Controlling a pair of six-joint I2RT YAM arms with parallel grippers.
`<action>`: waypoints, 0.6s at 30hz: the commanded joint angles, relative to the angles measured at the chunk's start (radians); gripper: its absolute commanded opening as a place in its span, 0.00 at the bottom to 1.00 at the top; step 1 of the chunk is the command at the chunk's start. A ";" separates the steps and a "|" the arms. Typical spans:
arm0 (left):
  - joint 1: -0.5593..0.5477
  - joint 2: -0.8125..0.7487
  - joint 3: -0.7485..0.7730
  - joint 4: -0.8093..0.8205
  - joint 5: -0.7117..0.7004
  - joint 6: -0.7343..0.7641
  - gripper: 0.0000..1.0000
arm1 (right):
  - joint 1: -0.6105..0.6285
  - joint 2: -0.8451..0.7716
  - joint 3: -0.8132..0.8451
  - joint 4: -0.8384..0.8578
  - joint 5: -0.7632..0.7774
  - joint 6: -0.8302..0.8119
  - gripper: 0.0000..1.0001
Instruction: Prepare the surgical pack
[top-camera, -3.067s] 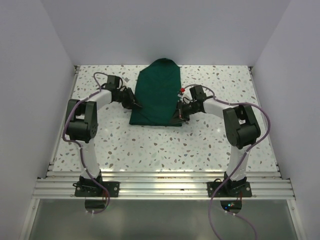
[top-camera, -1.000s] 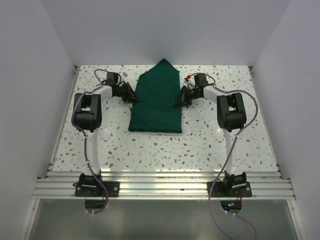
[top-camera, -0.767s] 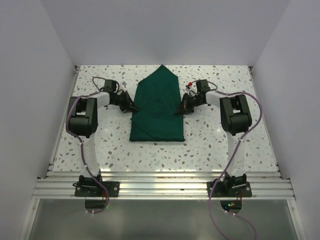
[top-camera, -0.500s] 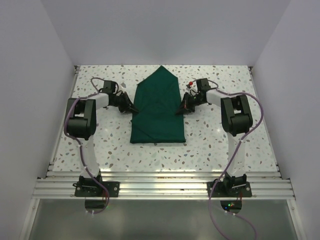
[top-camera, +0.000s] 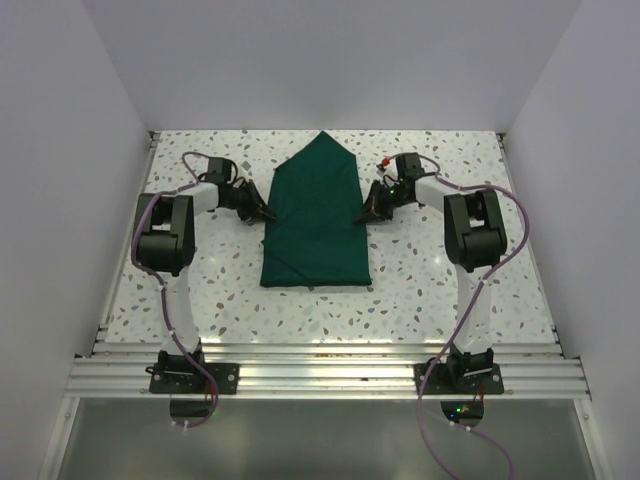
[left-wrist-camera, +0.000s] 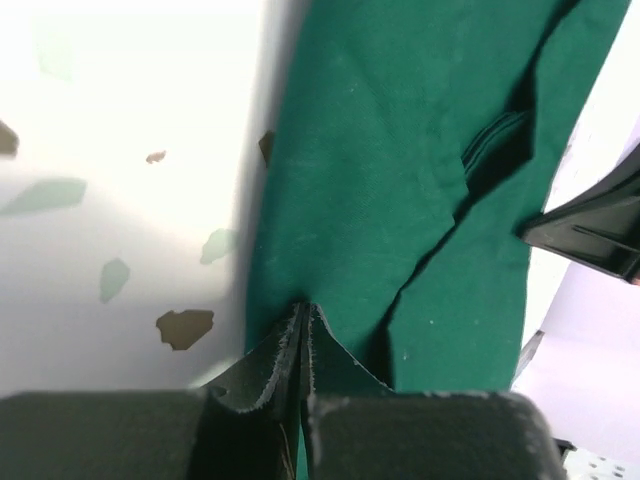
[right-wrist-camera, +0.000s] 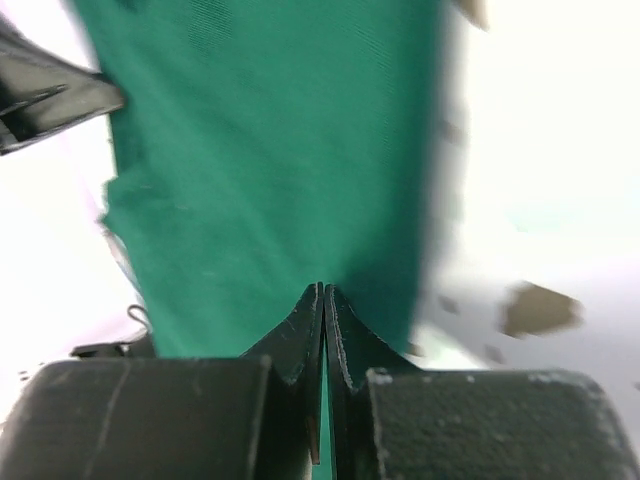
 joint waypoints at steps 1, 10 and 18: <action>0.015 0.012 -0.034 -0.025 -0.026 0.041 0.04 | -0.025 0.000 -0.066 -0.013 0.044 -0.036 0.02; 0.030 0.012 0.079 -0.022 -0.008 0.031 0.06 | -0.041 -0.006 0.024 -0.033 0.055 -0.032 0.03; 0.024 0.084 0.099 0.263 0.114 -0.204 0.11 | -0.041 0.090 0.127 0.179 -0.035 0.189 0.04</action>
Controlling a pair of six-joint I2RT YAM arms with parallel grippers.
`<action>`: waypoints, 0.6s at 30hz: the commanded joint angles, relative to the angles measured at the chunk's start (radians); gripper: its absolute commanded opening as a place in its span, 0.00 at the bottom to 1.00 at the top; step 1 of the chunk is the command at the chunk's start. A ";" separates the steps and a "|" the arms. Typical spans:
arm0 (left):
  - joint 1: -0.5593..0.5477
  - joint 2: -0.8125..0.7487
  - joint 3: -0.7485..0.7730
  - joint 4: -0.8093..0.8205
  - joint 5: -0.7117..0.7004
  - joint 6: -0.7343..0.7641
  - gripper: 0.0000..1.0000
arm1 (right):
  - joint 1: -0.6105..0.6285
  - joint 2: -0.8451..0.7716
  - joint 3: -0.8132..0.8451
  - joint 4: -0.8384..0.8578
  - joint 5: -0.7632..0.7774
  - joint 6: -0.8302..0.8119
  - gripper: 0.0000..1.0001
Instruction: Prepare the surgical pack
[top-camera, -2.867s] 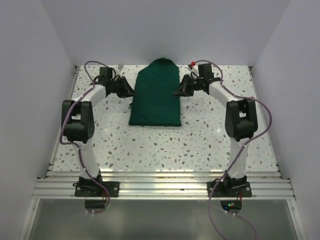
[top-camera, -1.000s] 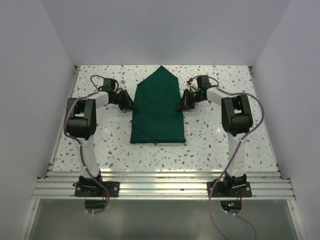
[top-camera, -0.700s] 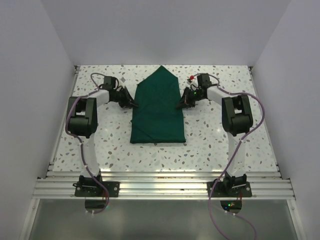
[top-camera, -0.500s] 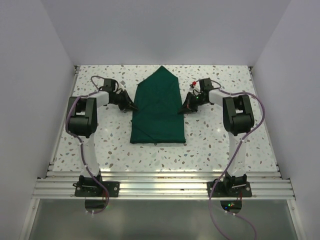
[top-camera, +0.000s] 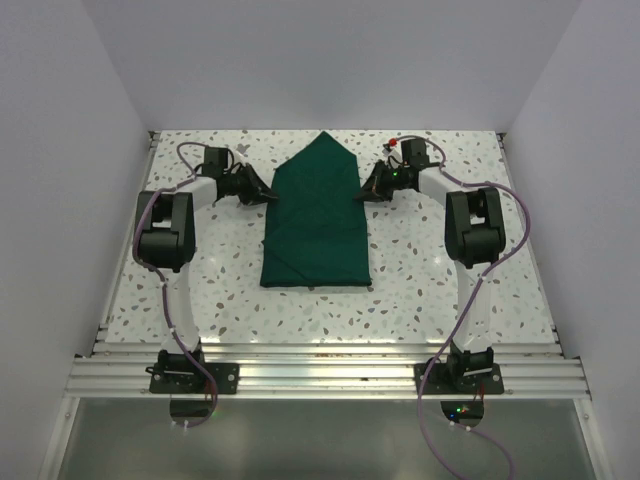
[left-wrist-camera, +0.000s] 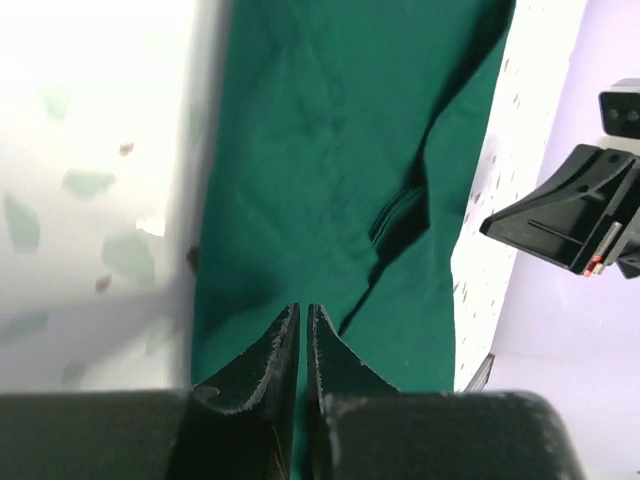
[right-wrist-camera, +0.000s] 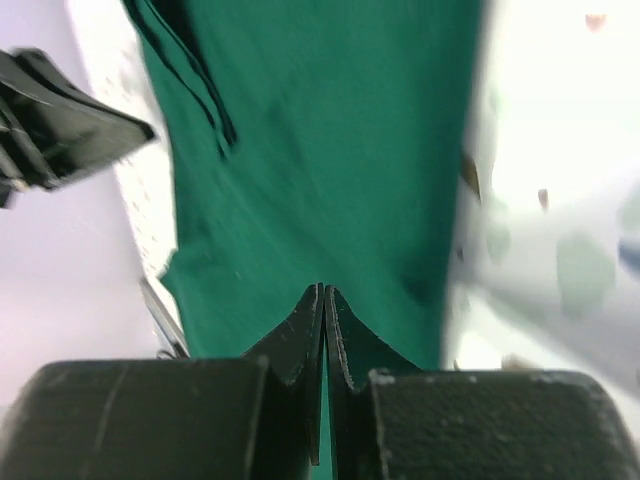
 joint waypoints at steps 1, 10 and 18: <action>0.003 0.071 0.047 0.154 0.052 -0.114 0.11 | -0.007 0.077 0.042 0.170 -0.042 0.134 0.04; 0.006 0.244 0.177 0.259 0.066 -0.198 0.15 | -0.009 0.273 0.184 0.228 -0.028 0.223 0.04; -0.002 0.251 0.200 0.548 0.076 -0.397 0.22 | -0.002 0.319 0.390 0.343 -0.059 0.355 0.06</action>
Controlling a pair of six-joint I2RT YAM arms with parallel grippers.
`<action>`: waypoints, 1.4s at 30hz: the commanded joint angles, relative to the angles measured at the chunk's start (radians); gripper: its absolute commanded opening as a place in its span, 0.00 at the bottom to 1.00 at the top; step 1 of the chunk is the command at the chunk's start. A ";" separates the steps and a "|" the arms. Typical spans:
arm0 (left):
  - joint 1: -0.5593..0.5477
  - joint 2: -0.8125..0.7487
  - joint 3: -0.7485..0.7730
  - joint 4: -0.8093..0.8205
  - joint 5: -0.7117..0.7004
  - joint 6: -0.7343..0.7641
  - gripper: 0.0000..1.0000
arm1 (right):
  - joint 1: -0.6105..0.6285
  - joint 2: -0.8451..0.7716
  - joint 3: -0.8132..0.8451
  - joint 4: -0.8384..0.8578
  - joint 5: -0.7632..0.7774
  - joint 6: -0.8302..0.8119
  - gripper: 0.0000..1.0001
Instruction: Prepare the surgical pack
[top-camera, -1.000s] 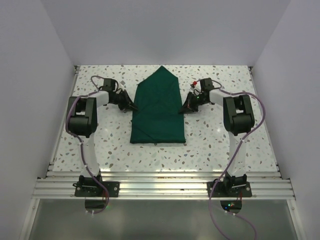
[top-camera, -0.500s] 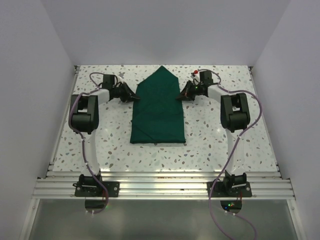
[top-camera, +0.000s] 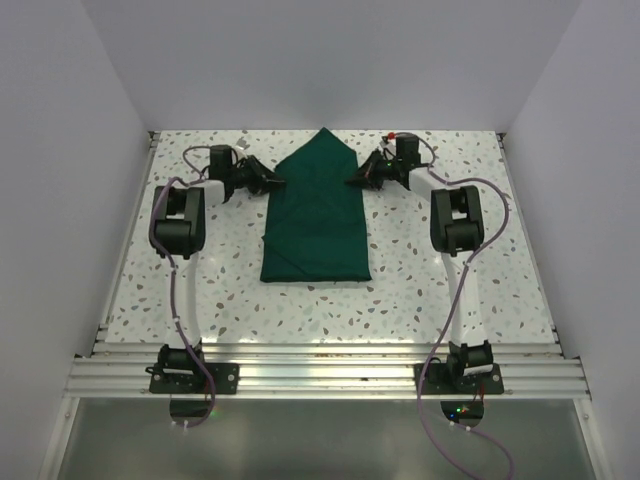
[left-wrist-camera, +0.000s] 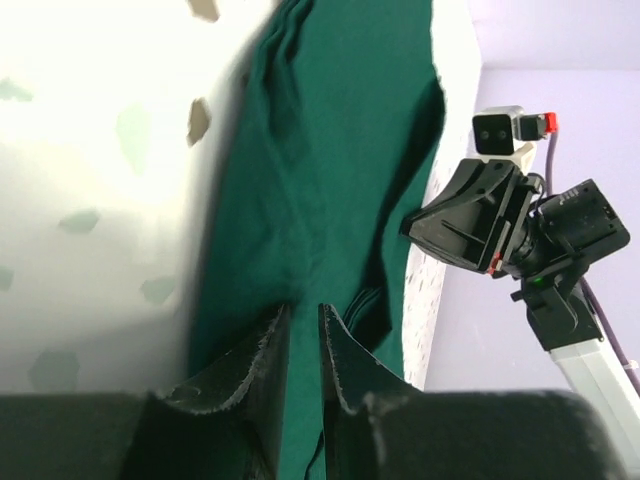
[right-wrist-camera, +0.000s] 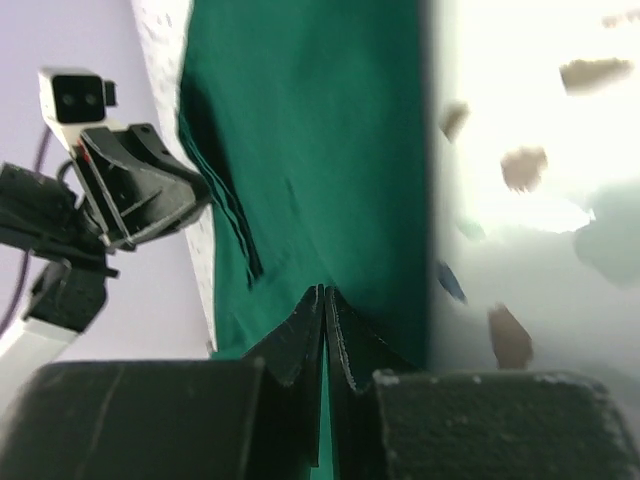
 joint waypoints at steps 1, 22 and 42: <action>-0.005 0.000 0.039 0.216 -0.010 -0.113 0.22 | 0.006 0.015 0.109 0.079 0.029 0.066 0.07; 0.038 0.143 0.395 -0.025 -0.033 0.041 0.52 | -0.057 0.162 0.393 -0.054 0.103 0.058 0.23; 0.005 0.093 0.309 -0.175 -0.281 0.321 0.66 | -0.034 0.214 0.505 -0.245 0.207 -0.183 0.52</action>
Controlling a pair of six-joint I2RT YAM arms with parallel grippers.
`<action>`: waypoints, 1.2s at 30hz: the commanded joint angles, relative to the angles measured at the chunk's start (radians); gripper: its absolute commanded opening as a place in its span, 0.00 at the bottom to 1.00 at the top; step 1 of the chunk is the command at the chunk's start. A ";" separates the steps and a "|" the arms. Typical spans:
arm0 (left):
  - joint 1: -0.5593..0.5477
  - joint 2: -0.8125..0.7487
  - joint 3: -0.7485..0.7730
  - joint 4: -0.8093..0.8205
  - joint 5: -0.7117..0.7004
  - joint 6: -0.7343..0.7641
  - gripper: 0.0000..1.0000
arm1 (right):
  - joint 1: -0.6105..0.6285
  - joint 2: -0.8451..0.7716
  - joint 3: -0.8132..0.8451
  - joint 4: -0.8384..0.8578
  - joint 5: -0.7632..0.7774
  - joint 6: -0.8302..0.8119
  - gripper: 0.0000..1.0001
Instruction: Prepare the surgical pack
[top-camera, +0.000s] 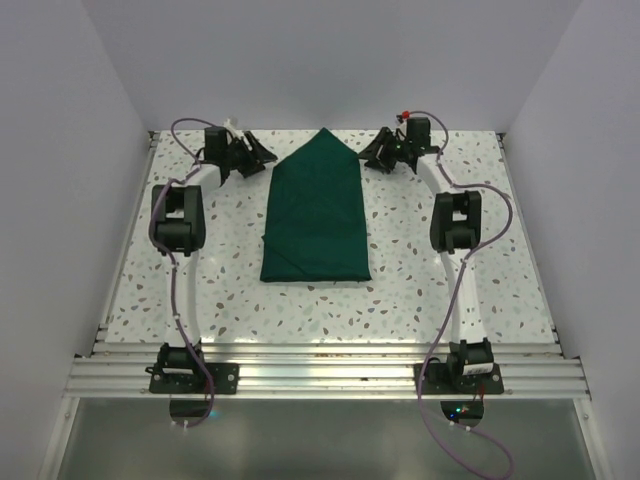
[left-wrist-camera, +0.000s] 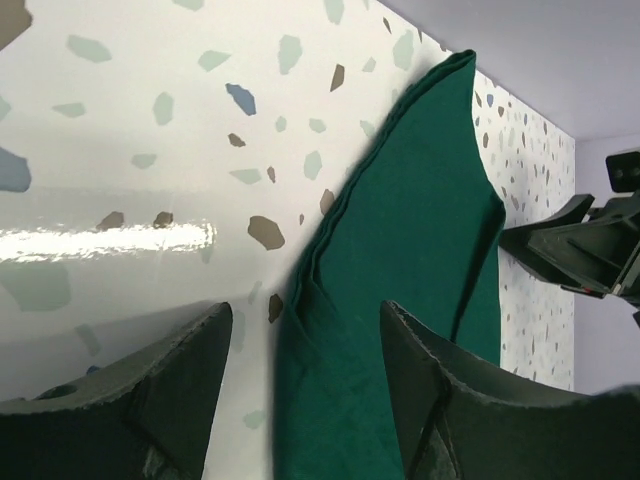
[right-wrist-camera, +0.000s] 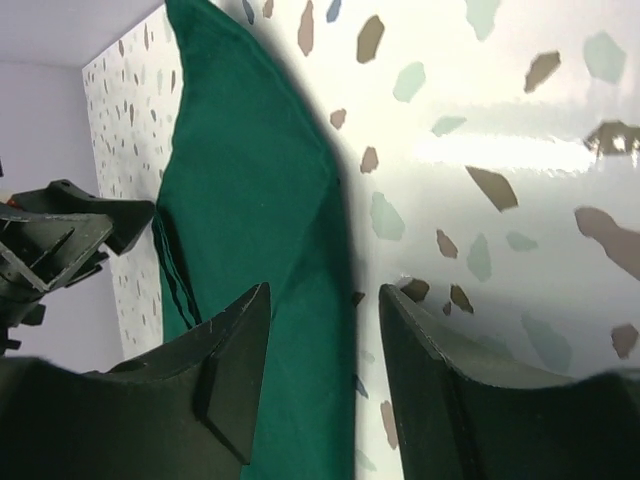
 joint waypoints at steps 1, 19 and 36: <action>-0.021 0.041 0.055 -0.042 -0.055 0.077 0.66 | 0.021 0.046 0.060 -0.018 0.028 -0.042 0.52; -0.056 0.110 0.154 -0.236 -0.075 0.149 0.56 | 0.073 0.090 0.086 -0.013 0.083 -0.065 0.49; -0.067 0.161 0.266 -0.349 0.009 0.260 0.26 | 0.094 0.119 0.126 0.019 0.060 -0.054 0.38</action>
